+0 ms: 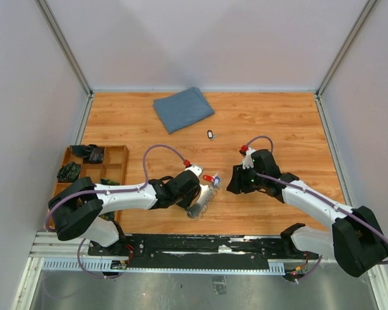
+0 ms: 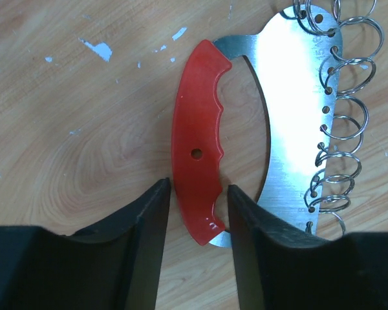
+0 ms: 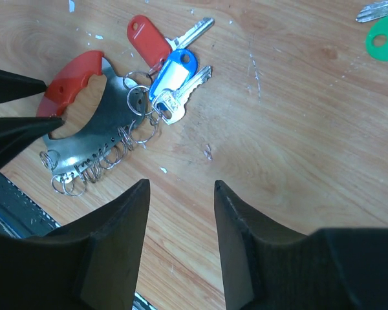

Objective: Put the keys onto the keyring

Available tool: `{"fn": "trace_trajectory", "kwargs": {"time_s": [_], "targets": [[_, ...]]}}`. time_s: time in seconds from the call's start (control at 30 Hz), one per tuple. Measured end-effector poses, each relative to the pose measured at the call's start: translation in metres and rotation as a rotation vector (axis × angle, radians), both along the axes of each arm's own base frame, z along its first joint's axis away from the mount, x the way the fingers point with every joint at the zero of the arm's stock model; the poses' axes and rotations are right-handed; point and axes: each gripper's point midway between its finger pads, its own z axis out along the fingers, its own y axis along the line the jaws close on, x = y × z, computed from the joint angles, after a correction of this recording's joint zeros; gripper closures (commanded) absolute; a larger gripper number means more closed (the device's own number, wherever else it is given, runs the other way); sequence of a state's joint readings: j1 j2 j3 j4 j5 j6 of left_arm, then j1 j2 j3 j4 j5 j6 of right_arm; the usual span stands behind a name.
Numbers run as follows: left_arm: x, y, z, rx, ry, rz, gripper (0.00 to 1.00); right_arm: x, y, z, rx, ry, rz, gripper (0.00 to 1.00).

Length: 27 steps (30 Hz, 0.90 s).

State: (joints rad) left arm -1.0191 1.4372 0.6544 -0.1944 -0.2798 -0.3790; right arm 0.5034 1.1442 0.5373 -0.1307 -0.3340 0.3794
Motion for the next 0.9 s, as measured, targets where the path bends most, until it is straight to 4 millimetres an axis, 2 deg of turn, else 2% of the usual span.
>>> {"fn": "trace_trajectory", "kwargs": {"time_s": [0.17,0.3,0.37,0.5,0.6,0.73,0.9], "targets": [[-0.001,0.000,0.004,0.003,0.002,-0.001,0.46,0.002,0.006,-0.004,0.043,0.022,-0.034,0.59],[0.004,-0.006,0.023,-0.046,-0.036,0.001,0.46,0.001,0.010,-0.011,0.066,0.048,-0.057,0.59],[0.008,-0.011,0.034,-0.078,-0.060,0.004,0.48,-0.001,0.015,-0.014,0.081,0.063,-0.063,0.58],[0.013,-0.022,0.048,-0.144,-0.094,-0.001,0.59,-0.010,0.027,-0.025,0.118,0.115,-0.063,0.57],[0.013,-0.032,0.052,-0.187,-0.094,-0.021,0.63,-0.015,0.036,-0.034,0.140,0.162,-0.063,0.57],[0.011,-0.045,0.055,-0.241,-0.076,-0.044,0.66,-0.014,0.051,-0.034,0.193,0.175,-0.048,0.57],[0.010,-0.051,0.057,-0.271,-0.071,-0.049,0.67,-0.013,0.065,-0.034,0.240,0.179,-0.020,0.59]]}}
